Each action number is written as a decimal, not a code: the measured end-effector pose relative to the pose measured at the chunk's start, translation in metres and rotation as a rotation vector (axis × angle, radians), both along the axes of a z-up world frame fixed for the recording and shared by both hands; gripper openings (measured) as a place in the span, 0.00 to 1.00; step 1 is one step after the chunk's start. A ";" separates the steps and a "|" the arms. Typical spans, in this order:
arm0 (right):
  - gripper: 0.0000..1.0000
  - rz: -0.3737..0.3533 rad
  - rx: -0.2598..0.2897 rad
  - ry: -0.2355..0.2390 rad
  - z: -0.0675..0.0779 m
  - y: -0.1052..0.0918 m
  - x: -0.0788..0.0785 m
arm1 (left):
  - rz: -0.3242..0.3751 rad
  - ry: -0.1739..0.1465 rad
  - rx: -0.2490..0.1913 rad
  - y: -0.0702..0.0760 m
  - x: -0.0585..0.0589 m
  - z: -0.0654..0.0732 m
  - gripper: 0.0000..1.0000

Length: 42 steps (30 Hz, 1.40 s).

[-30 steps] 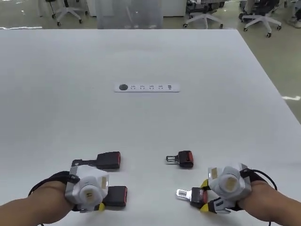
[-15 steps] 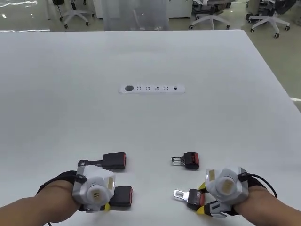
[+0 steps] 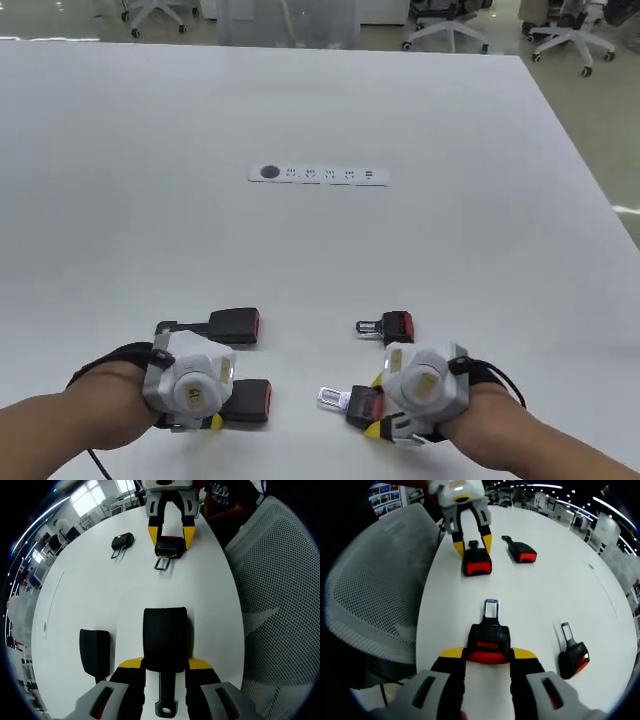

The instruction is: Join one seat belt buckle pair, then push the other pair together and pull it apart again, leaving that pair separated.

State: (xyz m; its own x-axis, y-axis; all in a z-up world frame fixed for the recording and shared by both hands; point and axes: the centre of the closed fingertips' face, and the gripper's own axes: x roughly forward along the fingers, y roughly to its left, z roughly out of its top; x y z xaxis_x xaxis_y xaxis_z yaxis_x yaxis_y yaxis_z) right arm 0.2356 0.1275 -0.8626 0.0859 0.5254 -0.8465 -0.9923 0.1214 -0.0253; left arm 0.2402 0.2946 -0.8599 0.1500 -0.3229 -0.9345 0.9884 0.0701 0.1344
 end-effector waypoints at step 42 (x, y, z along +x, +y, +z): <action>0.33 0.143 0.031 0.001 -0.002 0.071 -0.002 | -0.053 0.027 0.000 -0.001 0.000 -0.003 0.30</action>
